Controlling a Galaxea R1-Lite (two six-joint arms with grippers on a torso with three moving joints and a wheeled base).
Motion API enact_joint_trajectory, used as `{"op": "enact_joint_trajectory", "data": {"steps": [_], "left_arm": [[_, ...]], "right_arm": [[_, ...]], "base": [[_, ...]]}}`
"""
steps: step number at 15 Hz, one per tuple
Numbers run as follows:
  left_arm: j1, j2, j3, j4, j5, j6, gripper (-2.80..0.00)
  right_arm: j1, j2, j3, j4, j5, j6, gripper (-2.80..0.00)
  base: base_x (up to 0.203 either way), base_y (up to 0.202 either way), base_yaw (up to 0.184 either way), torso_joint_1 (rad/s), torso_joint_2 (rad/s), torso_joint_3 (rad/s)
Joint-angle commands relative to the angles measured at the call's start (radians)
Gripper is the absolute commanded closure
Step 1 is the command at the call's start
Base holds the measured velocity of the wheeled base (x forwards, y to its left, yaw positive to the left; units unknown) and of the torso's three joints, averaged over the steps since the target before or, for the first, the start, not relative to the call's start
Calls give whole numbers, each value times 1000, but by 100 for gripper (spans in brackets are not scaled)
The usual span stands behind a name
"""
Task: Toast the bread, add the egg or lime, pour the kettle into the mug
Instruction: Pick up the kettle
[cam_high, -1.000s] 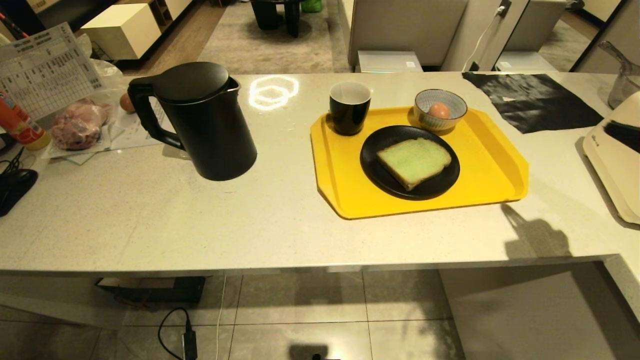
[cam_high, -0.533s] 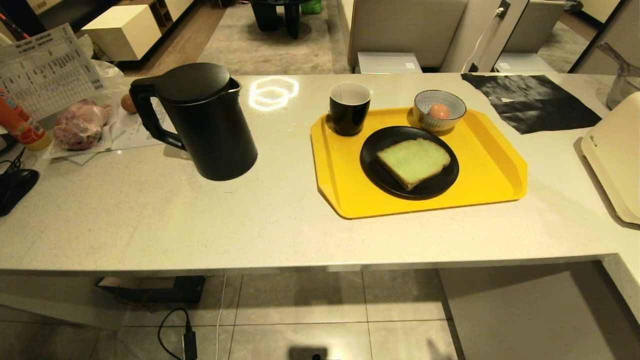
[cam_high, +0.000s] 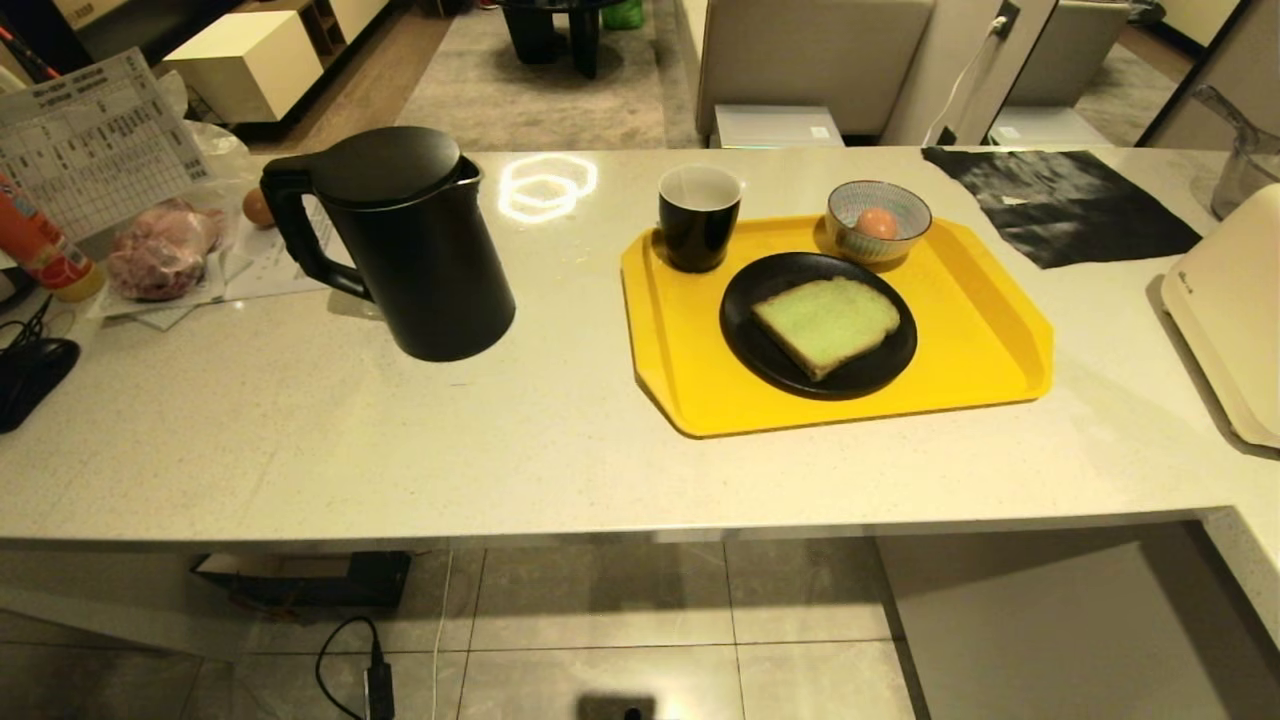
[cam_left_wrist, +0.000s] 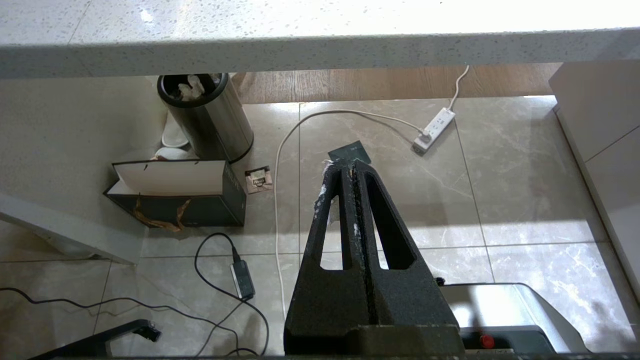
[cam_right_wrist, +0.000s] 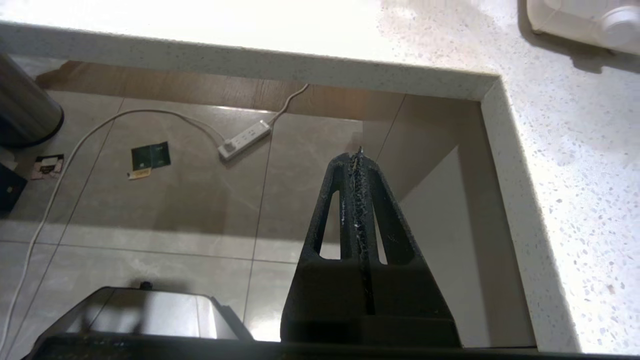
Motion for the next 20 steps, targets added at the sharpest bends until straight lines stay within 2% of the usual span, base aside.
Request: {"op": "enact_joint_trajectory", "data": {"steps": [1,5,16,18,20], "left_arm": [[0,1,0,0,0,0,0],[0,1,0,0,0,0,0],[2,2,-6,15,3,14,0],[3,75,-55,40,14,13,0],[0,253,-134,45,29,-2,0]], "right_arm": [[-1,-29,29,-1,0,1,0],[-1,-29,29,-1,-2,50,0],[-1,-29,29,-1,-2,51,0],[-1,-29,29,-1,-2,51,0],[-1,-29,29,-1,-2,51,0]], "base": [[0,0,0,0,0,0],[0,0,0,0,0,0],[0,0,0,0,0,0],[0,0,0,0,0,0],[0,0,0,0,0,0]]}}
